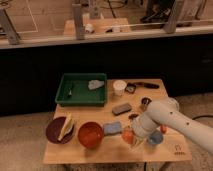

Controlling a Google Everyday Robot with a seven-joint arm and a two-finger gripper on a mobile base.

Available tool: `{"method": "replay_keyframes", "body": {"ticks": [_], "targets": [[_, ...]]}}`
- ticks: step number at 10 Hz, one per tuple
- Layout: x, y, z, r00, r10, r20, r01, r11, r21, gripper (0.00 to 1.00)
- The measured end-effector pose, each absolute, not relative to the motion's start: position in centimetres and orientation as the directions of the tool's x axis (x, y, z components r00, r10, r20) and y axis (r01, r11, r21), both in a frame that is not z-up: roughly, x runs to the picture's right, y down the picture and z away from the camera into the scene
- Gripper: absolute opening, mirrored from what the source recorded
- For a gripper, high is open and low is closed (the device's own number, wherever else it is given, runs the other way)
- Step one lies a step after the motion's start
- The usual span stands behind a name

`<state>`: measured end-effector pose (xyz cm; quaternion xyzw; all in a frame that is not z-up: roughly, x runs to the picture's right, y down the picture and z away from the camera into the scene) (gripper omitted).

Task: Place apple in tray

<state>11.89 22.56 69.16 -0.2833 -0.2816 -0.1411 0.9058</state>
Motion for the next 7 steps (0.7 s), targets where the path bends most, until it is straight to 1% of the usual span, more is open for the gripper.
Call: {"method": "replay_keyframes", "body": {"ticks": [2, 3, 7], "targets": [[10.3, 17.5, 66.2, 0.792, -0.094, 0.603, 0.394, 0.833, -0.388, 0.00], [9.2, 15.9, 65.4, 0.789, -0.099, 0.606, 0.395, 0.838, -0.377, 0.00], [9.0, 15.6, 65.3, 0.791, -0.098, 0.605, 0.394, 0.836, -0.381, 0.00]]}}
